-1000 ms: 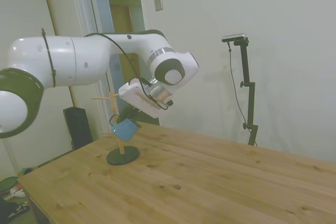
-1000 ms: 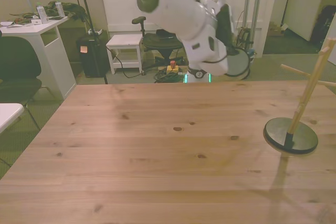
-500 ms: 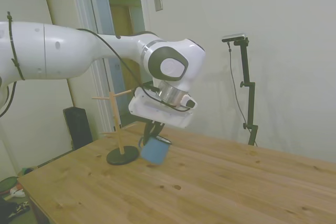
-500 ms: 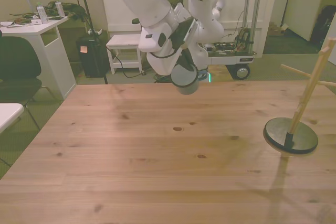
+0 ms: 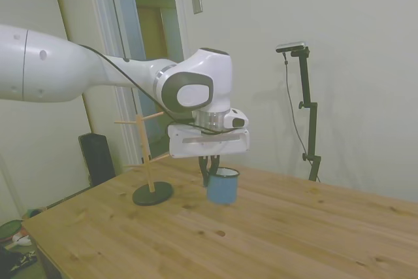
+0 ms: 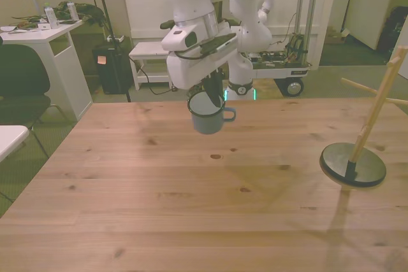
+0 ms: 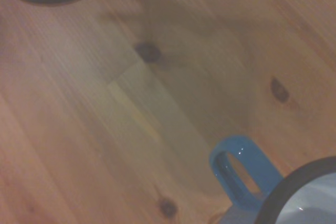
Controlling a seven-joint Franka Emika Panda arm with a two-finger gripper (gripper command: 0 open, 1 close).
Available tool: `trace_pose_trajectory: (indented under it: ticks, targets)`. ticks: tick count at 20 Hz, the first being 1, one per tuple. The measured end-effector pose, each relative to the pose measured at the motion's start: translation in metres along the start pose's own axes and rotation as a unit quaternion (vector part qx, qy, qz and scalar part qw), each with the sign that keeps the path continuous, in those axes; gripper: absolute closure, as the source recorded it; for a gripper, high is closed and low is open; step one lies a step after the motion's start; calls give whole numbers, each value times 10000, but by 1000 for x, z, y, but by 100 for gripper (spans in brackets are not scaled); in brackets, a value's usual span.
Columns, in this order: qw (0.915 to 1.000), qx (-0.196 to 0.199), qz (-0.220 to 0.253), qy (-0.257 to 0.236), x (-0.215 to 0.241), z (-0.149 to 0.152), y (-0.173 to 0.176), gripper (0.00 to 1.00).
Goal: Unload the mug
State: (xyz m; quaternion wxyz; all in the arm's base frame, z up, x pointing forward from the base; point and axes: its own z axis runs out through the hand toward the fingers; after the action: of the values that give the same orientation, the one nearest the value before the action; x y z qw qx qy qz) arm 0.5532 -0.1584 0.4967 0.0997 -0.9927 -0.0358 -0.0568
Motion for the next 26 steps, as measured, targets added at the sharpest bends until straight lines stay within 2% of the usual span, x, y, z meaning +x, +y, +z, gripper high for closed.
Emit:
trace_pose_trajectory:
  ticks: [4, 7, 14, 26]
  targets:
    - [9996, -87, 42, 278, 4, 21, -7, 100]
    - [9996, -92, 129, 221, 1, 43, -8, 100]
    - [9985, -256, 280, 394, 4, 70, 4, 100]
    - [9982, -92, 361, 478, 18, 107, 4, 100]
